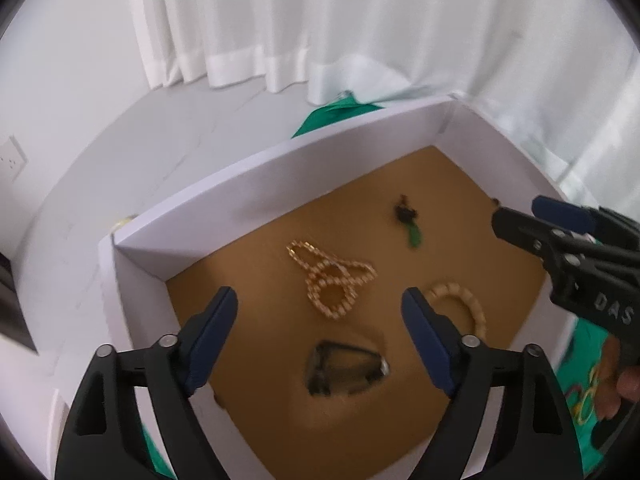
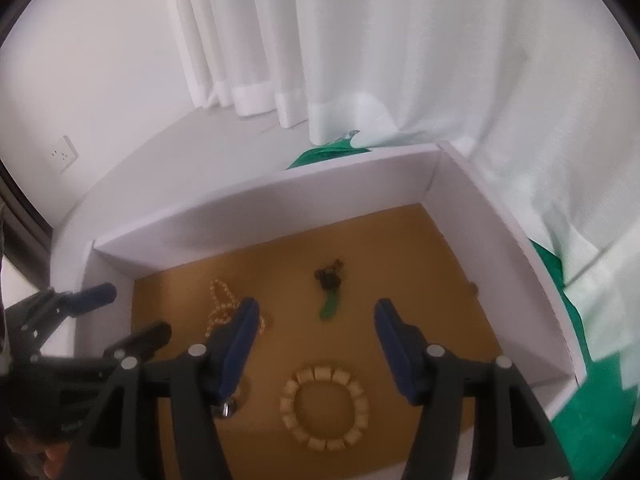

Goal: Organize jewelry
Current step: 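Withdraw both tools from the box back toward the table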

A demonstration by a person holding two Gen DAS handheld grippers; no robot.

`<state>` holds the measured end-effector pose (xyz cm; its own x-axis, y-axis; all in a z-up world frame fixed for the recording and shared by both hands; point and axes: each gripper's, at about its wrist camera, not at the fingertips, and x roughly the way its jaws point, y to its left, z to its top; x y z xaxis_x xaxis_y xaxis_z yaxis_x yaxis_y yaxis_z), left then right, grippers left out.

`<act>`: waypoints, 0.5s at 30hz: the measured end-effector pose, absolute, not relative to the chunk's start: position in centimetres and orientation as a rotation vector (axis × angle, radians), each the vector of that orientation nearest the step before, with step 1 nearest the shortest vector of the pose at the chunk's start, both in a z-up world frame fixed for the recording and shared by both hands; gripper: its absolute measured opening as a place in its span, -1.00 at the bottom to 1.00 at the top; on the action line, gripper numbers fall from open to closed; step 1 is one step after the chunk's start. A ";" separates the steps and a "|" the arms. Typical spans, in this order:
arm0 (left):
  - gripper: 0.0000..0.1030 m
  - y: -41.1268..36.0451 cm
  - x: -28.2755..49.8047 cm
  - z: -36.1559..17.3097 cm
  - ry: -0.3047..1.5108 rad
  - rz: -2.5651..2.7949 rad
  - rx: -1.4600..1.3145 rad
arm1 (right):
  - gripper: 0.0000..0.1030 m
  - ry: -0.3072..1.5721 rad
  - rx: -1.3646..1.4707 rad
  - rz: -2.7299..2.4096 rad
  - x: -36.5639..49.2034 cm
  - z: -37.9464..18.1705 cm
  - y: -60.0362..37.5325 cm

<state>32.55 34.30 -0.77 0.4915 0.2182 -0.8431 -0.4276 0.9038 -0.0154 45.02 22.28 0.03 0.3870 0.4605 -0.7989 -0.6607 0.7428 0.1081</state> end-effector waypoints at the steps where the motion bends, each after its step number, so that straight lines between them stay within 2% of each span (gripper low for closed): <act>1: 0.70 33.3 31.7 -0.4 0.969 0.388 -0.226 | 0.20 0.919 -0.240 0.720 44.2 0.3 21.3; 7: 0.84 26.9 26.9 2.0 0.861 0.323 -0.185 | 0.20 0.849 -0.258 0.702 39.2 1.8 15.1; 10: 0.88 23.9 24.9 3.0 0.801 0.301 -0.166 | 0.35 0.834 -0.259 0.671 36.8 2.4 11.5; 15: 0.91 19.0 22.6 3.6 0.768 0.215 -0.170 | 0.36 0.838 -0.233 0.606 33.1 2.9 5.3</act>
